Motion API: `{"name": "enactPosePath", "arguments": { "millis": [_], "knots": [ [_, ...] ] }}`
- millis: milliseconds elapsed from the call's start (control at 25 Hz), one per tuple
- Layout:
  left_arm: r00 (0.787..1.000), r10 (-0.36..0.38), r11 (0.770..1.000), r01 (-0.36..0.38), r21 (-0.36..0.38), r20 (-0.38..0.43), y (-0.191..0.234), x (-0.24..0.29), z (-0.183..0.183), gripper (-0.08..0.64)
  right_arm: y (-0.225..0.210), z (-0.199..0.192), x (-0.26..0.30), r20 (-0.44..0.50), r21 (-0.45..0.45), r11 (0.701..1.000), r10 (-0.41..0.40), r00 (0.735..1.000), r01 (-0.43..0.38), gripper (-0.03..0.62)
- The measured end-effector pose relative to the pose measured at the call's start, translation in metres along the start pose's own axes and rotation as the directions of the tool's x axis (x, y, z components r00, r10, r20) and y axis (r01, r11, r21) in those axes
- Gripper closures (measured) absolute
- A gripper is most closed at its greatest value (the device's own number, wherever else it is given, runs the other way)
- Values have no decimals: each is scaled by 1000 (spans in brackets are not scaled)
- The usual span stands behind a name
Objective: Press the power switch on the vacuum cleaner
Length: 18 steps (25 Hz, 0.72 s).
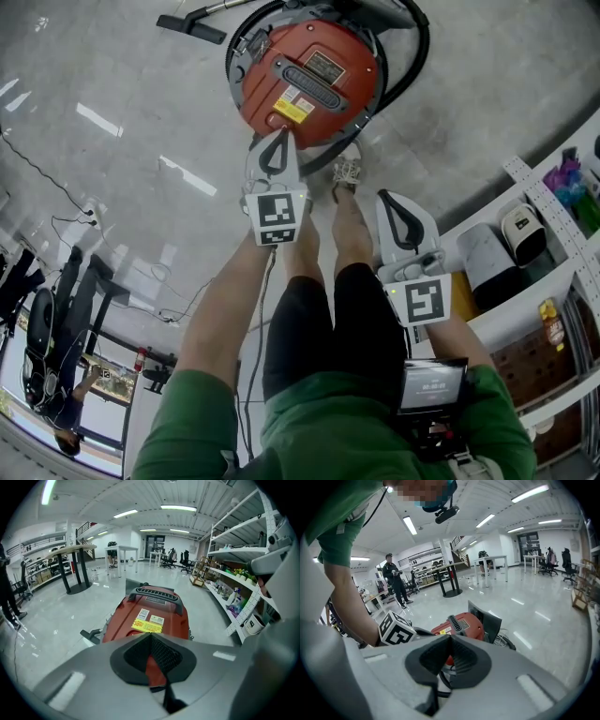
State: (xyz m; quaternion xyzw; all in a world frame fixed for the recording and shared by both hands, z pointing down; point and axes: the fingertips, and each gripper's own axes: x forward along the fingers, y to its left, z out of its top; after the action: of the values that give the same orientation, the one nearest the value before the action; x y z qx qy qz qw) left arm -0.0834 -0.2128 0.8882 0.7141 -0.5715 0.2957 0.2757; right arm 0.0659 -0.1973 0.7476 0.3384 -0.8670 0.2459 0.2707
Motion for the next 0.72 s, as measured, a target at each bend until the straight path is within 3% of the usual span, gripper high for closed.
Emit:
{"name": "enactPosePath", "arguments": {
  "millis": [720],
  "knots": [
    [999, -30, 999, 31, 37, -30, -5, 6, -10, 552, -1, 0, 6, -7, -1, 1000, -2, 1000, 2, 589]
  ]
}}
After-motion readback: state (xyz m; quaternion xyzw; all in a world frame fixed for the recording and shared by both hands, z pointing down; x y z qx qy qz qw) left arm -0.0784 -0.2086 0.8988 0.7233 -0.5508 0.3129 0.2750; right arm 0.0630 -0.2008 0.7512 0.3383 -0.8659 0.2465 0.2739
